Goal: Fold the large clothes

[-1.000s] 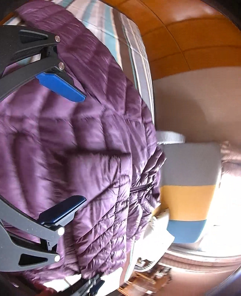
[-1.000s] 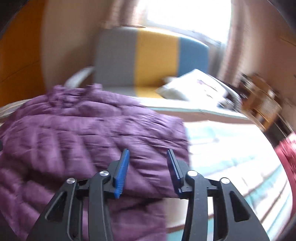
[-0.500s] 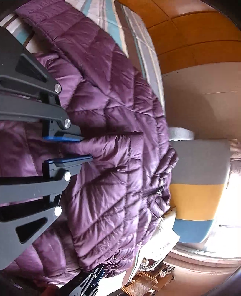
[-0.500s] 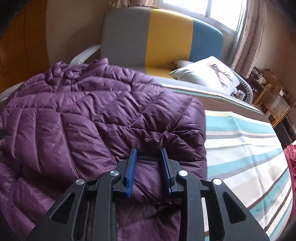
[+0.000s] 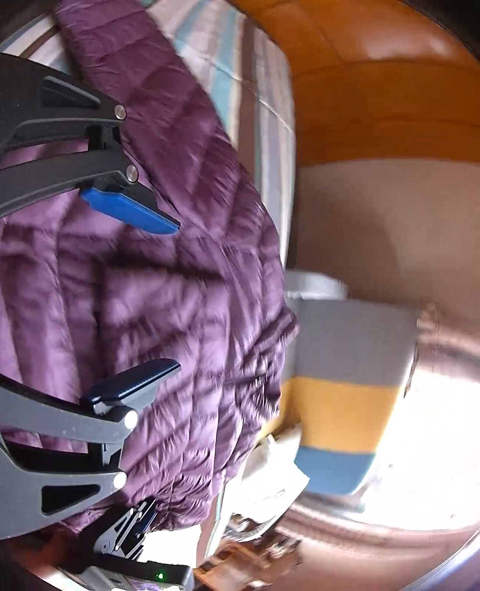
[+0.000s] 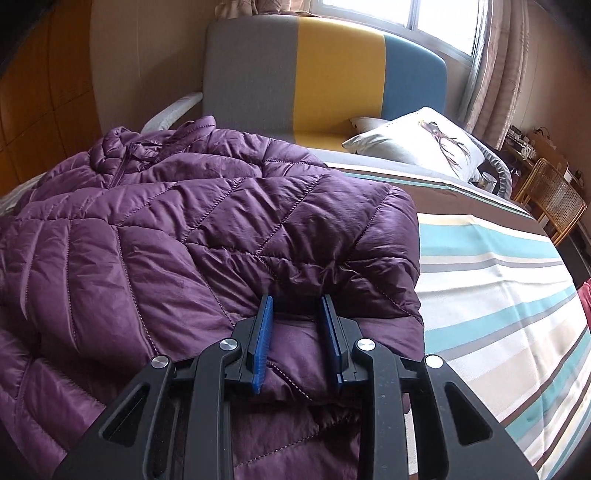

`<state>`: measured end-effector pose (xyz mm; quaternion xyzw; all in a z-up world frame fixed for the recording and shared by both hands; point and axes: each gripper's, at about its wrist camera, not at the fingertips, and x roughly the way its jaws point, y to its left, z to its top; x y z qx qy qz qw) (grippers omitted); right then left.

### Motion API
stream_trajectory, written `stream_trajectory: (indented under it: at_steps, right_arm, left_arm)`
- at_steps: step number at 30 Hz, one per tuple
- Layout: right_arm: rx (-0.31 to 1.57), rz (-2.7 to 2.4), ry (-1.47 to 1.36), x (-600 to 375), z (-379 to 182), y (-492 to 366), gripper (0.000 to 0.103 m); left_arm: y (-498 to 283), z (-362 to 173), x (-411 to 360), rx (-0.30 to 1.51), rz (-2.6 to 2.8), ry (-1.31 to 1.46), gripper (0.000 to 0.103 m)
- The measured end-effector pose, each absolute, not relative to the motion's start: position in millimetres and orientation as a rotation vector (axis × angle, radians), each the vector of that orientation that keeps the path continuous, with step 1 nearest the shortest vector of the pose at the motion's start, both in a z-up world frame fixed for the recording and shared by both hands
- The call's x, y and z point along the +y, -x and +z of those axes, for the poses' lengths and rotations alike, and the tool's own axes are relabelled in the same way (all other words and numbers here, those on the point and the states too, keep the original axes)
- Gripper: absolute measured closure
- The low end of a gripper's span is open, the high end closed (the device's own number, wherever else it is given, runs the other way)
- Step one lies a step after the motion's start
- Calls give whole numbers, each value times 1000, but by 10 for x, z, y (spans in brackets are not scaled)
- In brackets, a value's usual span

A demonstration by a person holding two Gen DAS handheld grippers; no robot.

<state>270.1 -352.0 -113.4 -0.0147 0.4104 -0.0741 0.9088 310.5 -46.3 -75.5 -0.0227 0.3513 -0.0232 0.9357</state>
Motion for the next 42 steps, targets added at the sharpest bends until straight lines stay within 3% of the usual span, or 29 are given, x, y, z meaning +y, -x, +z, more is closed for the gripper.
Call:
stream_trajectory:
  at_steps: [3,7,10,22,33,42]
  right_arm:
    - [845,-152,29,-3526,-1134,-2693,75]
    - [845,-155,36,-3518,-1137,-2694,75]
    - [841,-153,34,-3520,-1140,-2685,75]
    - [747,-157,-174,-3863,-757,-2681,75]
    - [826,-227,-247,-4036,-1174,-3225,79]
    - [759,-168,-198,-3875,-905,-2864,79]
  left_arm:
    - [-3345,-821,-733,768,-98,-6,50]
    - [-3683,-1146,-916,862,-82,-58,57]
    - [-3699,-1377,-901,870,-93,-64,56]
    - [-3622,-1396,-881,844,-91,-77,56]
    - [-3634,-1411,-932,841,-86,-92,55]
    - [-3646,-1410,-959,843,-82,-95,55]
